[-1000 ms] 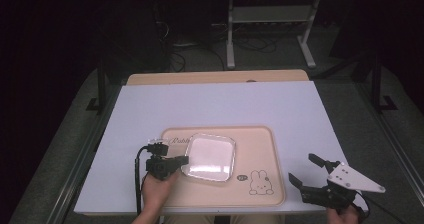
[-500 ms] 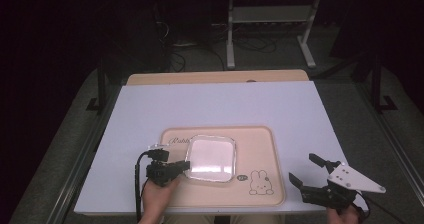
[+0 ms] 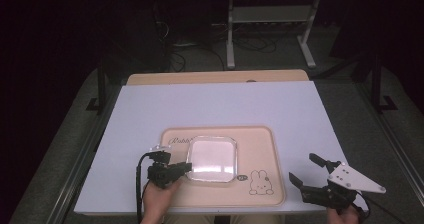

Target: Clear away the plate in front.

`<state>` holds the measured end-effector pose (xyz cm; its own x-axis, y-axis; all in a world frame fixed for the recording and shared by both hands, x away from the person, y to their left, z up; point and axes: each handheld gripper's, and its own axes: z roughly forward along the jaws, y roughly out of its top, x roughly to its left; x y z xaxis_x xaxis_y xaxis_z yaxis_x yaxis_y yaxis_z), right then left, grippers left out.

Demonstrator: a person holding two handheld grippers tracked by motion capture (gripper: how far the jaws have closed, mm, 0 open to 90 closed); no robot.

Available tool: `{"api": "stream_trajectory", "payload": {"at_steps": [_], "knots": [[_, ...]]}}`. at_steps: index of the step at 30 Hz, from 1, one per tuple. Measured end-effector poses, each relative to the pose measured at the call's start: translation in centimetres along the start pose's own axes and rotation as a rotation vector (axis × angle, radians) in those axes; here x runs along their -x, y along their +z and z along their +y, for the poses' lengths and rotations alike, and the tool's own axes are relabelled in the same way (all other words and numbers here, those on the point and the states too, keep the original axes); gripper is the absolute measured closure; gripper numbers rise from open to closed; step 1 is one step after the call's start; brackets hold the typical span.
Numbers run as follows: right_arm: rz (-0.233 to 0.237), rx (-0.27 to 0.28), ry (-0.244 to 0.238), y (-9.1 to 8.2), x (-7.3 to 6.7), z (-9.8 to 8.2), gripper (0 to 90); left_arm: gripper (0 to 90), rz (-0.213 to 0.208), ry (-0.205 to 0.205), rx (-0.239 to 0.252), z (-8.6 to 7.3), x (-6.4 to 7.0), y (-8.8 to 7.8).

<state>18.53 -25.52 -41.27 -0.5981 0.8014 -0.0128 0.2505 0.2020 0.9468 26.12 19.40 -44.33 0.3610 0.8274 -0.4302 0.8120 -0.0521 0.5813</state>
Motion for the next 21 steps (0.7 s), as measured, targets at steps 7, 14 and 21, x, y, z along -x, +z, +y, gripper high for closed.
{"api": "stream_trajectory", "payload": {"at_steps": [7, 14, 21], "knots": [[0.001, -0.001, 0.0, 0.0, 0.0, 0.0, 12.8, 74.6, -0.014, 0.006, -0.003, -0.2, 0.4, 0.1], [0.002, 0.001, 0.001, 0.0, 0.0, 0.0, 12.8, 74.4, -0.016, 0.013, -0.008, -0.3, 0.7, 0.3], [0.002, 0.001, 0.0, 0.0, 0.0, 0.0, 12.8, 74.4, -0.019, 0.026, -0.014, -0.4, 1.1, 0.6]]}}
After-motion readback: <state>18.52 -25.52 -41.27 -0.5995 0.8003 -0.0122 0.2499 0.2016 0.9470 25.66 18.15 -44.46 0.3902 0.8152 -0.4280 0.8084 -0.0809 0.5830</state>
